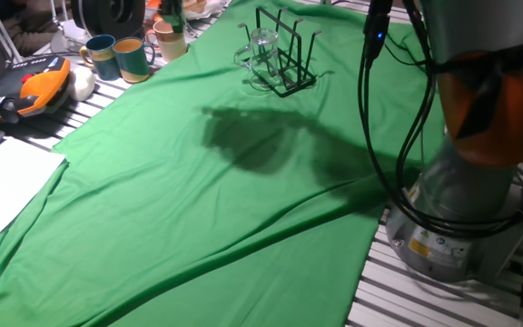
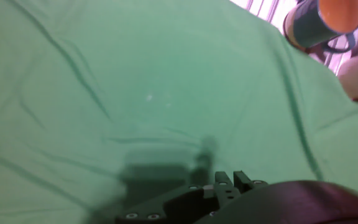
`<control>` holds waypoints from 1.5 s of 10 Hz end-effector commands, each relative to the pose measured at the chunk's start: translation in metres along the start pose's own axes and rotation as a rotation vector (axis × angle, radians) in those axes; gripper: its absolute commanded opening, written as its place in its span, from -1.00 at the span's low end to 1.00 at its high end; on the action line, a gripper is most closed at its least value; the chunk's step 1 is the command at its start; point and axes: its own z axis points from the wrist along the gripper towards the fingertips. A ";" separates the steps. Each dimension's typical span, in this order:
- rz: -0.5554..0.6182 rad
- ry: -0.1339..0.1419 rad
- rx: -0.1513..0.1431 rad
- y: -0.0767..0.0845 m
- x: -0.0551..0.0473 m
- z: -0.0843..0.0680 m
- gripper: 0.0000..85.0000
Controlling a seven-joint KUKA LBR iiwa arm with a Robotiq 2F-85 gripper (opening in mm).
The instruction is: Take the cup off the cup rack
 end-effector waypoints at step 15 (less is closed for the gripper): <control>0.036 0.114 0.015 -0.104 0.059 0.043 0.20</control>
